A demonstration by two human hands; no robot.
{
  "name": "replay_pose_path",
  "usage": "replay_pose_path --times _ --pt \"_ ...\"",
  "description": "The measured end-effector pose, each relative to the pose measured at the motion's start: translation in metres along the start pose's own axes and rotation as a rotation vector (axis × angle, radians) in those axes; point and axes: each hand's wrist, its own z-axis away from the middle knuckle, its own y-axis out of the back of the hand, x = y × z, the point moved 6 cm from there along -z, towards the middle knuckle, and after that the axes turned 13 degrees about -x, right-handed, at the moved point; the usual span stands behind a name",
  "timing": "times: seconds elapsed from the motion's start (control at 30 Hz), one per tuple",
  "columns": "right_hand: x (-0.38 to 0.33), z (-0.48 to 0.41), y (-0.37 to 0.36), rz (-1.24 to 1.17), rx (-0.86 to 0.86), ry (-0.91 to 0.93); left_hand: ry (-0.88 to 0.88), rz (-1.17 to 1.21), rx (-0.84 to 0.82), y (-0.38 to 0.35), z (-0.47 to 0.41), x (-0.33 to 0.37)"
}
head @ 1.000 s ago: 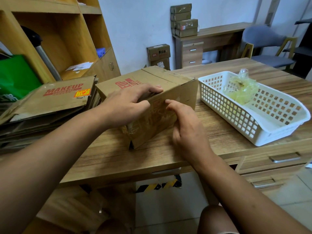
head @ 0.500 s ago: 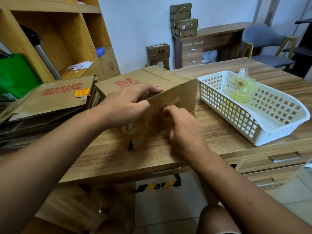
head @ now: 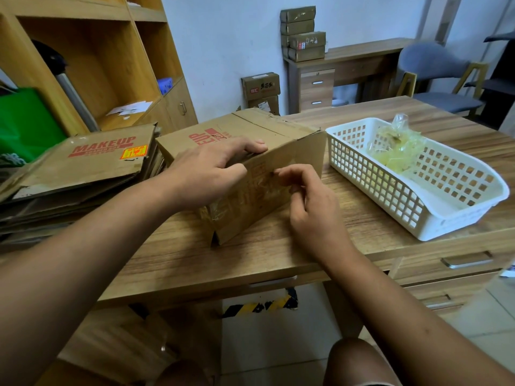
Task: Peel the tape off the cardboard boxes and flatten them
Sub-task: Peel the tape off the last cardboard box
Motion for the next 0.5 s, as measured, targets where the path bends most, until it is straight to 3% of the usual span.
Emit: replay_pose_path --times 0.17,0.3,0.5 --pt "-0.003 -0.003 -0.010 -0.047 -0.139 -0.004 -0.003 0.006 0.012 0.001 0.000 0.000" --pt "-0.001 0.000 0.003 -0.119 0.012 -0.004 -0.012 0.007 0.015 0.001 0.000 0.000" --pt "-0.003 0.004 0.003 -0.095 0.028 0.020 -0.015 0.020 0.027 0.001 -0.001 -0.002"
